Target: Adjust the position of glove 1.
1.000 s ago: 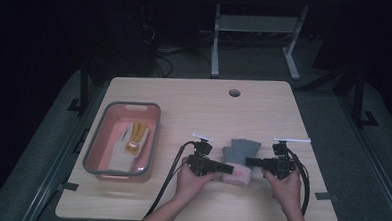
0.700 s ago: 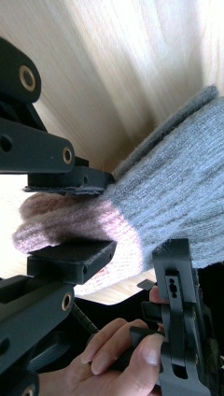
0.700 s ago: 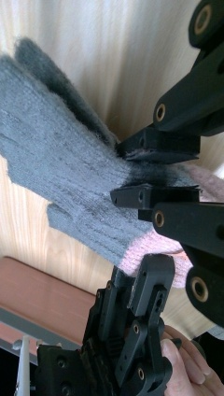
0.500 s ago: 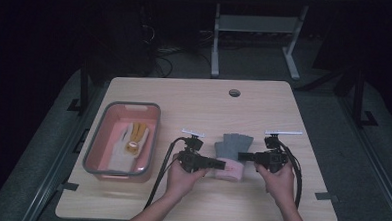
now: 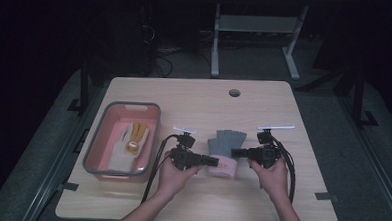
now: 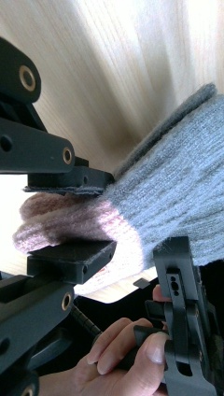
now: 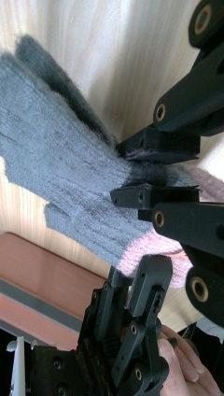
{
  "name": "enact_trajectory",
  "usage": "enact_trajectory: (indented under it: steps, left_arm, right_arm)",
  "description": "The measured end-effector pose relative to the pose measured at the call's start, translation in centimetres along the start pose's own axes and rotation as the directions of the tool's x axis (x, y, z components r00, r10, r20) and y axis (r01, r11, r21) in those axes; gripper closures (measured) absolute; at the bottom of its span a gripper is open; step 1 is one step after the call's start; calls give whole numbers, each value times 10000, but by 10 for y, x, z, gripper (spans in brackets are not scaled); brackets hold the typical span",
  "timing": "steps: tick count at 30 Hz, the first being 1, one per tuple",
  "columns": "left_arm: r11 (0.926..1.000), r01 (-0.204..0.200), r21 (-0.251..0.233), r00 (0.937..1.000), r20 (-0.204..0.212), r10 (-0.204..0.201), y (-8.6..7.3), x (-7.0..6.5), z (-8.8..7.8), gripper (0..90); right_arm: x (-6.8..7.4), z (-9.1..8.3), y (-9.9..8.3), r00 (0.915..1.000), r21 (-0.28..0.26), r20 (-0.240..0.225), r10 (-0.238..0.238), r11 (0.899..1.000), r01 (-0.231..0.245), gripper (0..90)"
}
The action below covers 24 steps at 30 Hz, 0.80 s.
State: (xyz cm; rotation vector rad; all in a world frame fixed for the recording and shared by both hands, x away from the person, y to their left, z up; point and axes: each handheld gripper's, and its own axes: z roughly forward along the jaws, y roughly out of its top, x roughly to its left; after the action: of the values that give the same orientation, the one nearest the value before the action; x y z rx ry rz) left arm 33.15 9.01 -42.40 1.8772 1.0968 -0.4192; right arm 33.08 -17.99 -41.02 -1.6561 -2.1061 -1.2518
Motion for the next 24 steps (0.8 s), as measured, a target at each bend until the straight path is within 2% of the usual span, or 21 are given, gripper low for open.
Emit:
enact_trajectory:
  steps: [11, 15, 19, 24]
  left_arm:
    - [9998, -14, -184, 10000, -62, 13, 6, 1, -27, 669]
    - [9997, -1, -257, 9999, -119, -2, 9, 2, -35, 669]
    - [9994, -156, -324, 9997, -212, 149, 9, 4, -45, 669]
    - [9988, -103, -485, 9994, -335, 87, 9, 5, -55, 669]
  right_arm:
    - [18, 5, 15, 9992, 101, -333, -203, 9997, 207, 788]
    - [26, 9, 22, 9988, 197, -345, -345, 9992, 352, 788]
    - [33, 13, 27, 9982, 267, -394, -450, 9986, 460, 788]
    - [44, 18, 34, 9972, 368, -397, -630, 9972, 645, 787]
